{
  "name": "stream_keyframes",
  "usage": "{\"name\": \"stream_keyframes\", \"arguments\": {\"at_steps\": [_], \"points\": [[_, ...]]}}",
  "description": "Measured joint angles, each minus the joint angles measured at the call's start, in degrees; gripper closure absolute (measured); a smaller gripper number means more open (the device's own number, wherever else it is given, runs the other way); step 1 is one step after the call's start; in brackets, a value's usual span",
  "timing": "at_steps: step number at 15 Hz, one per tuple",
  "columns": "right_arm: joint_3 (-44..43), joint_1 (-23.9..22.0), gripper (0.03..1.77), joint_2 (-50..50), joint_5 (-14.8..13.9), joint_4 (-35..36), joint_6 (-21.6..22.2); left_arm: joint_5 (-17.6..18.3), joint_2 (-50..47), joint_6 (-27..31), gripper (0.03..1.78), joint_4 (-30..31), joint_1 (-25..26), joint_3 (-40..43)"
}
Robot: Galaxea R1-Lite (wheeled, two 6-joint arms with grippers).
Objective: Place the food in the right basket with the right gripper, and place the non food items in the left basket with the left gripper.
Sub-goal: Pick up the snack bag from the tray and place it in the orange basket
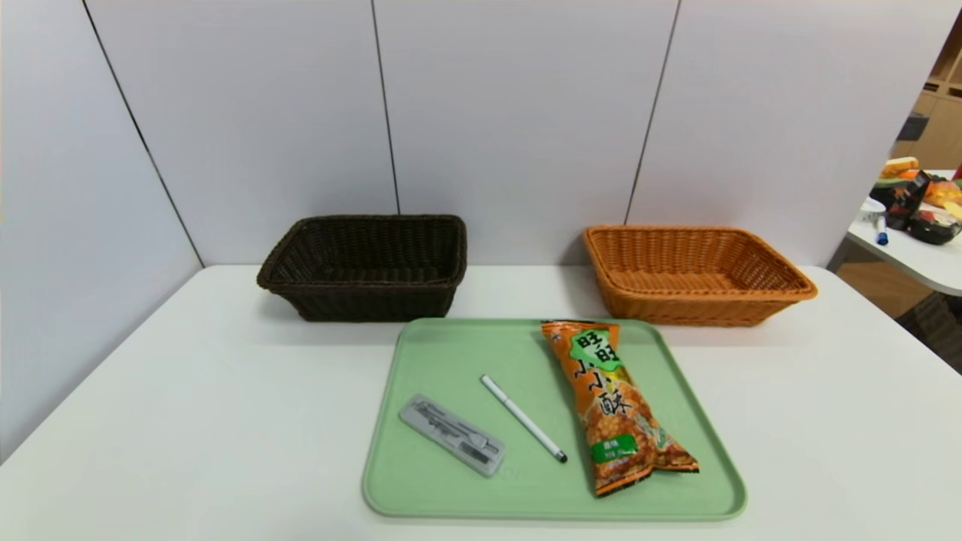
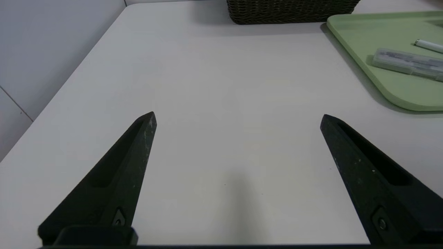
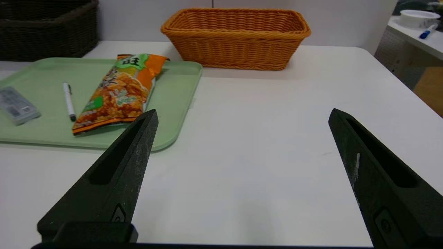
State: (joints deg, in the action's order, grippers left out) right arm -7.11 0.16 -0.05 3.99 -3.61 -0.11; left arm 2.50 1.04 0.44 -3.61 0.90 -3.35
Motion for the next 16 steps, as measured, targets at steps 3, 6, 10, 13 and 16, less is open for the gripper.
{"name": "stream_keyframes", "arguments": {"at_steps": [3, 6, 10, 13, 16], "points": [[-5.88, 0.0, 0.1, 1.78, 3.64, -8.05, 0.11, 1.29, 4.69, -2.67, 0.12, -2.62, -0.06, -5.33], [-8.77, 0.33, 0.1, 7.29, 3.8, -8.62, 0.38, 2.95, 13.13, -4.82, 0.12, -2.95, -0.17, -10.47], [-13.34, 1.44, 0.1, 20.11, 3.82, -7.5, 2.5, 4.63, 28.23, -6.24, 0.12, -3.15, -0.22, -19.32], [-17.53, 1.71, 0.1, 30.98, 3.84, -5.01, 3.99, 6.01, 39.47, -8.05, 0.12, -3.89, -0.27, -28.09], [-21.53, 1.74, 0.1, 40.18, 3.97, -4.13, 4.29, 7.3, 48.96, -8.53, 0.12, -4.55, -0.63, -33.9]]}}
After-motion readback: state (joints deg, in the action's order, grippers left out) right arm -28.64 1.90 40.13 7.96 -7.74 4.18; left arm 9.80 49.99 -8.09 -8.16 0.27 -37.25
